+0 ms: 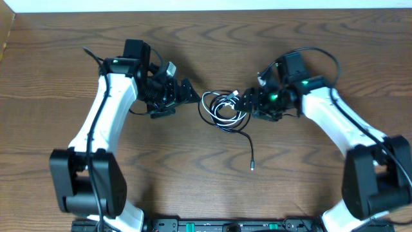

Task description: Untangle cables

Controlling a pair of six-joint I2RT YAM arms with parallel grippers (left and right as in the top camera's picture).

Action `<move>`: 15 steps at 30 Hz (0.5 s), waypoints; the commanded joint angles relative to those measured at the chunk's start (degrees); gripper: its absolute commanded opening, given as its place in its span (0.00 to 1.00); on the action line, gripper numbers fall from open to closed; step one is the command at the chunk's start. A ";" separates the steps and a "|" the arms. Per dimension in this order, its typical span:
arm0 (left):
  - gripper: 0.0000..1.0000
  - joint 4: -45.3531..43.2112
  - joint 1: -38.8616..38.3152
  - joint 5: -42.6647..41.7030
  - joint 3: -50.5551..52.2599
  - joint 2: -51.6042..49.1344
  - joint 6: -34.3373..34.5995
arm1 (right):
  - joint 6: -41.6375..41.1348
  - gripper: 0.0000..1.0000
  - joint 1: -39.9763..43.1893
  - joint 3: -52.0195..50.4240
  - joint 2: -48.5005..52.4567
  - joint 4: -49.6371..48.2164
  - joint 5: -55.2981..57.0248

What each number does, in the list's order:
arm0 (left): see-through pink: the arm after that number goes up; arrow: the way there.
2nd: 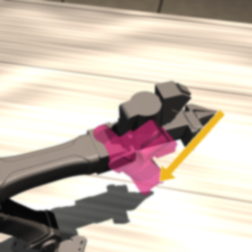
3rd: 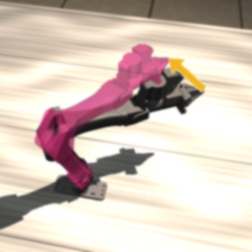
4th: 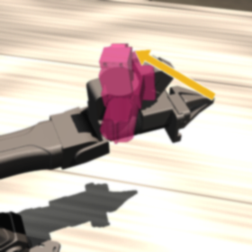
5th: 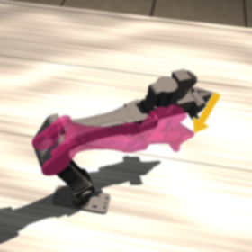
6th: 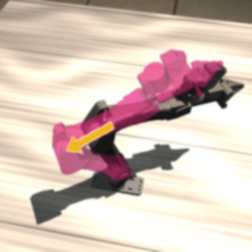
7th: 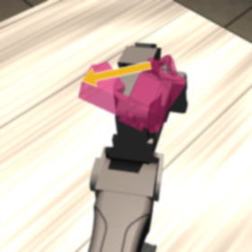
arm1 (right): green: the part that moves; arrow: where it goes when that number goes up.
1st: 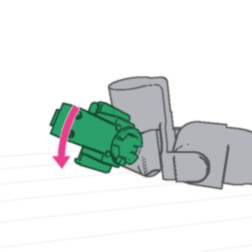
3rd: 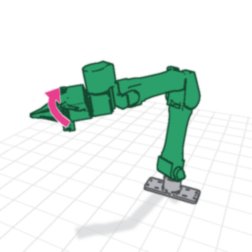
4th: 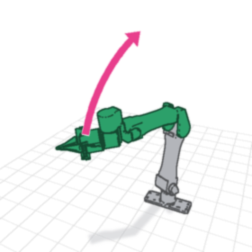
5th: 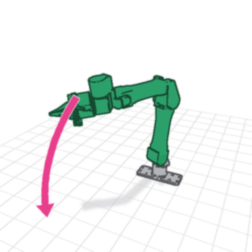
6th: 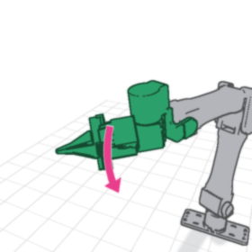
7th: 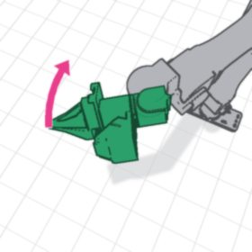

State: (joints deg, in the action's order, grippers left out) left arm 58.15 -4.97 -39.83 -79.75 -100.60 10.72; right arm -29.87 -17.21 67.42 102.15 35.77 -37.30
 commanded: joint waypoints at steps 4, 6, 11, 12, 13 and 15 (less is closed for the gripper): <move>0.98 0.24 -1.44 -0.42 -0.72 -3.52 0.57 | -6.75 0.73 -2.25 0.76 5.81 -2.08 2.71; 0.97 -0.09 -1.97 1.73 -0.70 -3.82 0.59 | -6.75 0.73 -2.40 0.74 6.88 -2.62 2.89; 0.98 -0.79 -3.48 11.72 -0.63 -3.93 2.14 | -6.75 0.65 -2.60 0.74 7.80 -3.23 5.62; 0.98 -0.79 -3.67 12.83 -0.63 -3.93 2.38 | -6.75 0.62 -2.71 0.74 7.80 -3.43 6.40; 0.98 -0.81 -3.91 13.51 -0.63 -3.93 2.62 | -6.75 0.60 -2.80 0.74 7.80 -3.74 7.08; 0.98 -1.01 -4.17 13.57 -0.63 -3.93 2.73 | -6.78 0.52 -2.99 0.74 7.80 -4.22 8.68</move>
State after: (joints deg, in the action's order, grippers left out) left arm 57.14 -8.78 -30.44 -79.75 -104.14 12.25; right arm -35.97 -19.44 67.42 109.80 31.86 -31.75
